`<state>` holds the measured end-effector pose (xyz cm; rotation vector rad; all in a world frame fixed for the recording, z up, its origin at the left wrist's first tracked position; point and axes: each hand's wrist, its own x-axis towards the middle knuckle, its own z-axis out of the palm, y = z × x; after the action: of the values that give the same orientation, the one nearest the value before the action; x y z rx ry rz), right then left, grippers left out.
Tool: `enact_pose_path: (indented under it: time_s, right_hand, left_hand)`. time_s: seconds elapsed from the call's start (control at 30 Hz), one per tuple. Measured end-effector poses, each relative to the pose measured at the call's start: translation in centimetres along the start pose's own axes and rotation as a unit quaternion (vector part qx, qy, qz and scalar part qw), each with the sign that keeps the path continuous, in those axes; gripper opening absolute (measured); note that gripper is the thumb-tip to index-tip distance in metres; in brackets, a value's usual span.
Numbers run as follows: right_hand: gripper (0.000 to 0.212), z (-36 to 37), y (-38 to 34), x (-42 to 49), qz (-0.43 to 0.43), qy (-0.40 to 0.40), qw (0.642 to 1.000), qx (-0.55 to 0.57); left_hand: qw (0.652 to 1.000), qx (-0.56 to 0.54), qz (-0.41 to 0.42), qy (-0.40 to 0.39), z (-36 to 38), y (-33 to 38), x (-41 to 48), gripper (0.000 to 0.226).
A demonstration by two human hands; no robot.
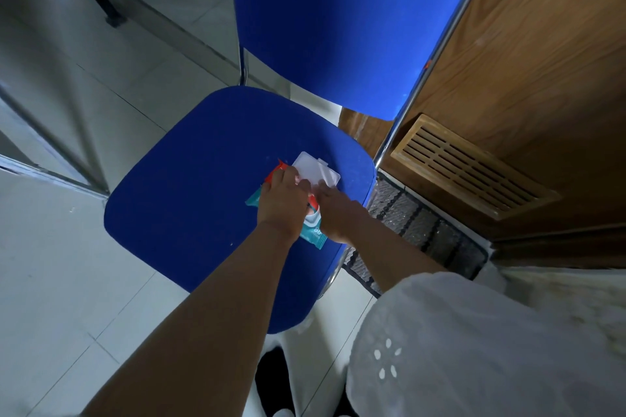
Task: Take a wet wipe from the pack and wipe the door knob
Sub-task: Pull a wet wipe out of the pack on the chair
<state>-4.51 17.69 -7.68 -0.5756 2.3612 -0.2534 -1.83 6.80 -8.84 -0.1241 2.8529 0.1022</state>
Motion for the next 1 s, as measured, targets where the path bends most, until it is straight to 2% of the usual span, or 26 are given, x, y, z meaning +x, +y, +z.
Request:
enact_pose_path:
  time_s: [0.33,0.43,0.5,0.57,0.67,0.8,1.0]
  right_hand:
    - [0.065,0.0,-0.2,-0.4,0.002,0.001,1.000,-0.017]
    - [0.064,-0.2,-0.4,-0.2,0.010,0.001,0.999,-0.037]
    - [0.052,-0.4,-0.7,-0.1,0.018,0.020,0.999,-0.047]
    - [0.034,-1.0,-1.1,0.3,0.021,0.058,0.997,-0.055]
    - [0.027,-1.7,-1.5,0.9,0.014,0.131,0.991,-0.028]
    - [0.022,-1.1,-2.3,1.3,-0.011,0.160,0.986,-0.046]
    - [0.021,0.2,-3.4,1.1,-0.017,0.217,0.973,-0.070]
  left_hand:
    - [0.998,0.063,0.022,0.011,-0.4,0.6,-0.2,0.040]
    - [0.999,-0.028,0.005,0.042,-1.0,-0.2,-0.2,0.026]
    - [0.989,-0.127,-0.044,0.066,-1.6,-1.0,-0.1,0.018]
    - [0.973,-0.201,-0.090,0.072,-2.1,-1.8,0.0,0.015]
    - [0.951,-0.276,-0.123,0.066,-2.3,-2.8,-0.1,0.017]
    - [0.945,-0.298,-0.126,0.049,-2.1,-3.2,-0.5,0.018]
    - [0.953,-0.278,-0.111,0.043,-1.8,-3.7,-0.8,0.019]
